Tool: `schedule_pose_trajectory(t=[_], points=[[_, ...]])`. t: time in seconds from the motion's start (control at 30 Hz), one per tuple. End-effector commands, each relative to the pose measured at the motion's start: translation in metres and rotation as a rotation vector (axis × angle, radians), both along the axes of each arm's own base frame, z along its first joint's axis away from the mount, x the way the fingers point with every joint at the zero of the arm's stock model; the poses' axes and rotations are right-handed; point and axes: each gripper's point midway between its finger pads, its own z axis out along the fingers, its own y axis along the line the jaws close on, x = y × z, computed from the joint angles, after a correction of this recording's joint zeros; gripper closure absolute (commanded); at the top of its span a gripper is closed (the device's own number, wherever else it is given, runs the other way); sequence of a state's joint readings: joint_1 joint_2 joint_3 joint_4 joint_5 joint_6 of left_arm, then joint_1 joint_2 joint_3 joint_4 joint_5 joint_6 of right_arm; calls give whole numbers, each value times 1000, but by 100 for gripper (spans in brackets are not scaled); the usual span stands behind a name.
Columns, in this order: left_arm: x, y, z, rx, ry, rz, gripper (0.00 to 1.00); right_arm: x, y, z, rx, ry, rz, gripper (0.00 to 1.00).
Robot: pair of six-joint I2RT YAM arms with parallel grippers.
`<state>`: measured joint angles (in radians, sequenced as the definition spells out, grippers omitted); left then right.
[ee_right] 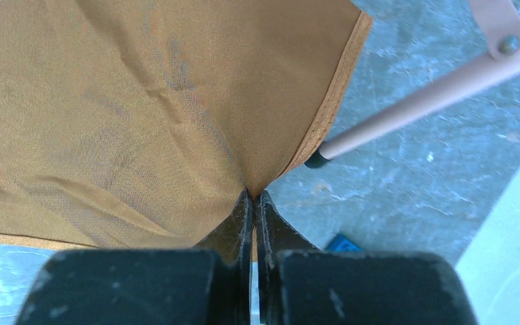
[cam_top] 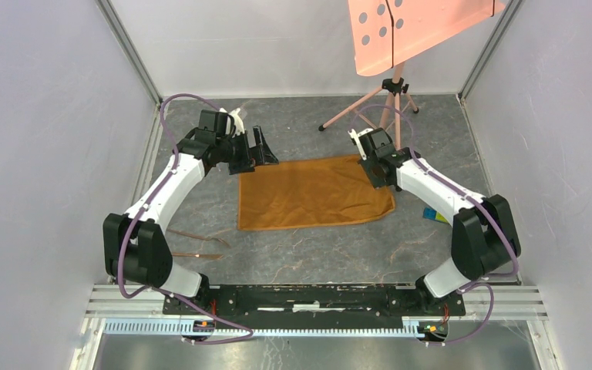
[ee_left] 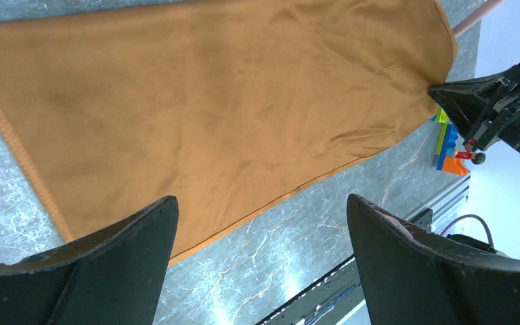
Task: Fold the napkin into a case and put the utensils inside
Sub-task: Pick up the rectangle-folded napkin from the center of the board.
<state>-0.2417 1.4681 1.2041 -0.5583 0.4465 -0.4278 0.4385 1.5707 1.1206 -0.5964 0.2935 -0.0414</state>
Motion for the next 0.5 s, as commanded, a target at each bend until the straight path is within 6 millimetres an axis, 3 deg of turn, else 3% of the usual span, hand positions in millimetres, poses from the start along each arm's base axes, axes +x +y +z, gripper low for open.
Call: schedule_pose_trajectory(t=[0.0, 0.13, 0.23, 0.33, 0.47], points=[[3, -3, 11, -27, -54, -23, 0, -6, -30, 21, -133, -66, -22, 100], [-5, -5, 18, -61, -62, -29, 0, -6, -37, 34, -178, -98, -20, 100], [-10, 2, 18, -35, -66, -2, 0, -5, -20, 40, -170, -98, 20, 100], [-7, 27, 17, 36, -76, 112, 0, -5, 17, 39, -125, -76, 83, 100], [-3, 70, 15, 114, -83, 286, 0, -10, 93, 32, -17, -36, 189, 100]])
